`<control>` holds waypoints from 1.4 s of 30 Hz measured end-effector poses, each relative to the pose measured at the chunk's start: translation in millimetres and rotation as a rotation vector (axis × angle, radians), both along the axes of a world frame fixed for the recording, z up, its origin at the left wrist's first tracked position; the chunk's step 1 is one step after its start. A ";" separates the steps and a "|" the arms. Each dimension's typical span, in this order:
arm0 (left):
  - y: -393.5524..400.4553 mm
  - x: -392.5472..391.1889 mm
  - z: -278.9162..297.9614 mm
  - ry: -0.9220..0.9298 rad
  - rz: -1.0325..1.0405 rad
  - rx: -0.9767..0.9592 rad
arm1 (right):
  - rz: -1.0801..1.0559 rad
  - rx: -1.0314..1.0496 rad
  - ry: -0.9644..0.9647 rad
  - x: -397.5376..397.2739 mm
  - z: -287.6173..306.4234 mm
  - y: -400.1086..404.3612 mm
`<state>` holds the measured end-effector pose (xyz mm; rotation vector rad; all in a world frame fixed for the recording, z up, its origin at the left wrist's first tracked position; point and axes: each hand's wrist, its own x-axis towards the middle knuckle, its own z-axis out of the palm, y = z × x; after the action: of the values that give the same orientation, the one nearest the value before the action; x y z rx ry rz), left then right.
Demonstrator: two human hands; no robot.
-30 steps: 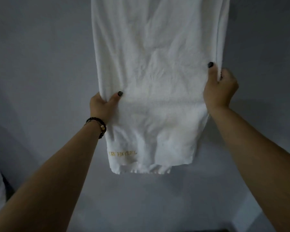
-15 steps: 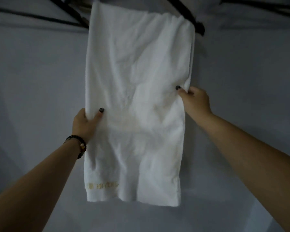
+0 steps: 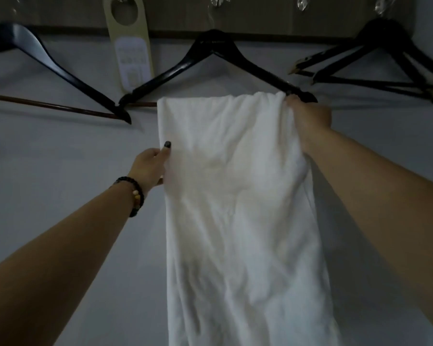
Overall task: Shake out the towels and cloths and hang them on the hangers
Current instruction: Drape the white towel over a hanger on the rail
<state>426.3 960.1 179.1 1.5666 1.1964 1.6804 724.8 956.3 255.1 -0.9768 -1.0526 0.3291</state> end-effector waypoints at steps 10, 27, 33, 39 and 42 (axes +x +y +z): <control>29.3 8.5 68.5 -0.192 0.231 0.253 | 0.046 -0.065 0.110 22.9 40.4 5.0; 4.7 -21.7 98.1 -0.306 -0.178 0.187 | -0.040 -0.058 -0.239 6.8 53.9 5.5; -9.1 -36.2 98.8 -0.314 -0.197 0.216 | 0.071 0.086 -0.156 4.1 44.2 6.1; -10.0 -54.0 72.1 -0.366 -0.163 0.218 | 0.412 0.081 -0.039 10.5 26.9 -5.4; -10.5 -48.6 60.6 -0.356 -0.153 0.249 | 0.659 0.080 0.067 26.3 7.7 -12.2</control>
<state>377.7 949.6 239.7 1.3775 0.6926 1.9584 751.0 944.1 262.9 -0.5186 -1.2973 0.8453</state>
